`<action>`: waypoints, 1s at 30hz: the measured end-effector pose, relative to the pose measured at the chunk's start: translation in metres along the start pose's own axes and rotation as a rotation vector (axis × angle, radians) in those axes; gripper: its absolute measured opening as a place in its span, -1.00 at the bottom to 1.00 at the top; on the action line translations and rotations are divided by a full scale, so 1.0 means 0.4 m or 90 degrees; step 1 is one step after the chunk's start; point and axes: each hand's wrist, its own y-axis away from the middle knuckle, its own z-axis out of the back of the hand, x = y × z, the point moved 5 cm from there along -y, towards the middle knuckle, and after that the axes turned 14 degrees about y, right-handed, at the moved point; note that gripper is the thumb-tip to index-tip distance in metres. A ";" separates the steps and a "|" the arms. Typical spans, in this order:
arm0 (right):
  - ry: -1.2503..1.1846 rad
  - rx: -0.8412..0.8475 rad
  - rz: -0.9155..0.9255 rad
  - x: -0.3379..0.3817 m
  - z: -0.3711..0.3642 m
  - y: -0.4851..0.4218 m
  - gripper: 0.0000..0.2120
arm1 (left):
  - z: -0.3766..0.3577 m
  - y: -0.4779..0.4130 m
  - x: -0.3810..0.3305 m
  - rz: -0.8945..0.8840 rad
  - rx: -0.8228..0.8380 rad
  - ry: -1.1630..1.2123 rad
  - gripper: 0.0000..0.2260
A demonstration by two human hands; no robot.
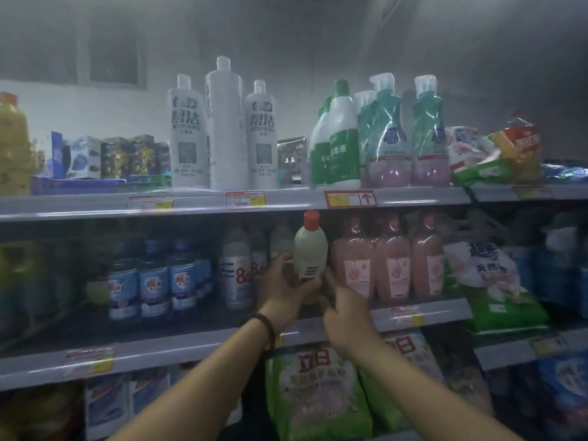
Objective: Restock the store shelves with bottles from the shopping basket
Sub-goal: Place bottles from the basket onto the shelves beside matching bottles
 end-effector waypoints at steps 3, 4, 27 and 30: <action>0.012 0.017 -0.020 -0.041 -0.018 -0.026 -0.33 | -0.025 -0.032 0.033 0.009 0.028 -0.021 -0.64; 0.007 0.009 -0.011 -0.040 -0.016 -0.025 -0.40 | -0.031 -0.037 0.043 0.017 0.032 -0.021 -0.65; 0.111 0.052 -0.126 -0.080 -0.014 -0.027 -0.68 | -0.088 -0.042 0.034 0.087 -0.020 -0.137 -0.61; 0.113 0.045 -0.115 -0.065 -0.005 -0.012 -0.68 | -0.067 -0.025 0.010 0.094 -0.007 -0.181 -0.63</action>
